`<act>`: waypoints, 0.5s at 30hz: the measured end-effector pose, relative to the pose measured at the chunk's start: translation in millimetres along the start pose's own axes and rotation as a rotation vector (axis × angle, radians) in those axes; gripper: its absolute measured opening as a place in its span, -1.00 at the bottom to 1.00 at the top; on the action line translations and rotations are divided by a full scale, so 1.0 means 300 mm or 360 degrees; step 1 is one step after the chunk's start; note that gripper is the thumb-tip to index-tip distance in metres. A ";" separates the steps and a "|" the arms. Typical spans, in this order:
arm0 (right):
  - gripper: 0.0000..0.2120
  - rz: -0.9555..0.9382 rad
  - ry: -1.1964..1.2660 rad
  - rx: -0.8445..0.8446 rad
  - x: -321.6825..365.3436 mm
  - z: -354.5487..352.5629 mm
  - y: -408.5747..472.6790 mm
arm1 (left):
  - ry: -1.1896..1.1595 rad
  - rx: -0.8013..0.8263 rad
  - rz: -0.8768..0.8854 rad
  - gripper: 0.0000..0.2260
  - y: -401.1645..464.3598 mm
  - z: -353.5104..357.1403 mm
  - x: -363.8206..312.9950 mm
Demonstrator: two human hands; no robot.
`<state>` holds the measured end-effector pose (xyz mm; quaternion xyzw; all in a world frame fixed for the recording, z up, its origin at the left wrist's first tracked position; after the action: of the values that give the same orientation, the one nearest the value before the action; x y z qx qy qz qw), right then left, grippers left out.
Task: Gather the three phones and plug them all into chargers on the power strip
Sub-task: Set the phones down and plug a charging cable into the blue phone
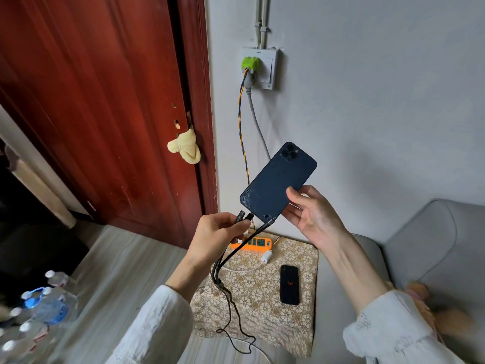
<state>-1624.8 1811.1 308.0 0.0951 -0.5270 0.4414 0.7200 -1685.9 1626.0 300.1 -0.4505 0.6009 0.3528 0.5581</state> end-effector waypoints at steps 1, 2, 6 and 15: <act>-0.87 0.0003 -0.0032 0.0009 -0.002 -0.002 -0.002 | 0.0006 0.0003 -0.0001 -0.80 -0.001 -0.002 0.005; -0.87 0.0008 -0.0058 0.0013 -0.008 -0.006 -0.006 | 0.0010 0.0005 0.0003 -0.80 -0.001 -0.002 0.013; -0.83 0.0014 -0.0097 -0.0011 -0.033 -0.013 -0.018 | 0.0083 0.0011 0.0052 -0.81 -0.006 0.009 0.050; -0.87 0.0095 -0.0535 0.0010 -0.188 -0.045 0.005 | 0.0311 0.0364 -0.0204 -0.74 0.041 -0.003 0.209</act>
<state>-1620.0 1790.0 254.2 0.1542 -0.6412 0.4422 0.6078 -1696.0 1620.1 237.2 -0.4536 0.6586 0.2004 0.5659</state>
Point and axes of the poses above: each hand's wrist, its own y-axis towards the middle knuckle, its own z-axis out of the palm, x = y × z, the point moved 2 cm from there along y, towards the middle knuckle, and after that the axes turned 12 degrees about -x, right-handed, at the moved point
